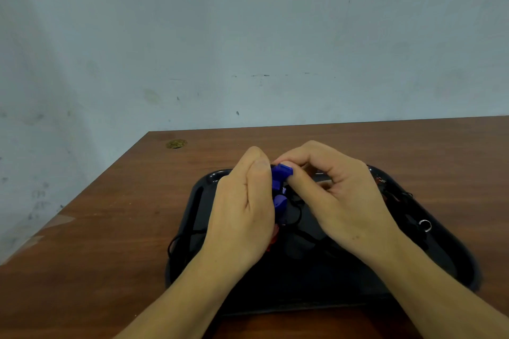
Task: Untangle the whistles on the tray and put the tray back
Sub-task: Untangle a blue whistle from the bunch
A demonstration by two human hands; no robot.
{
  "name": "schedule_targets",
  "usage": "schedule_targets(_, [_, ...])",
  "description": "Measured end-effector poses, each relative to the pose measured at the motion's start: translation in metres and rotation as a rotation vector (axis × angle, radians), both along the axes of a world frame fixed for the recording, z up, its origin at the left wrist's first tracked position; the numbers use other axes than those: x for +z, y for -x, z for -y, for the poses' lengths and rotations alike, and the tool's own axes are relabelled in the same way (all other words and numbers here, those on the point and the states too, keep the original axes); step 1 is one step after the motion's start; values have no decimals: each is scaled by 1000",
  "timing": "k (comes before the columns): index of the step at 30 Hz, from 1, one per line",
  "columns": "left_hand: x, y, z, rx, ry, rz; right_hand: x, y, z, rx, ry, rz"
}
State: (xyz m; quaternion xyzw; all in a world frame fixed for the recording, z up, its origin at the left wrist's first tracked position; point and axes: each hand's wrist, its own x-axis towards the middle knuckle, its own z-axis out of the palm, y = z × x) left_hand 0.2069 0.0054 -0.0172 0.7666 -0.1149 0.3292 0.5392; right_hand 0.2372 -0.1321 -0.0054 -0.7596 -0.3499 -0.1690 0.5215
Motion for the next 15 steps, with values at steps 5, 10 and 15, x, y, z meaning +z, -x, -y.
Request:
schedule_targets(5, [0,2,0,0,37,19,1,0,-3,7,0,-9])
schedule_targets(10, [1,4,0,-44,52,-12,2,0,-3,64,-29,-59])
schedule_targets(15, [0,4,1,-111,138,-139,4,2,-3,106,-83,-176])
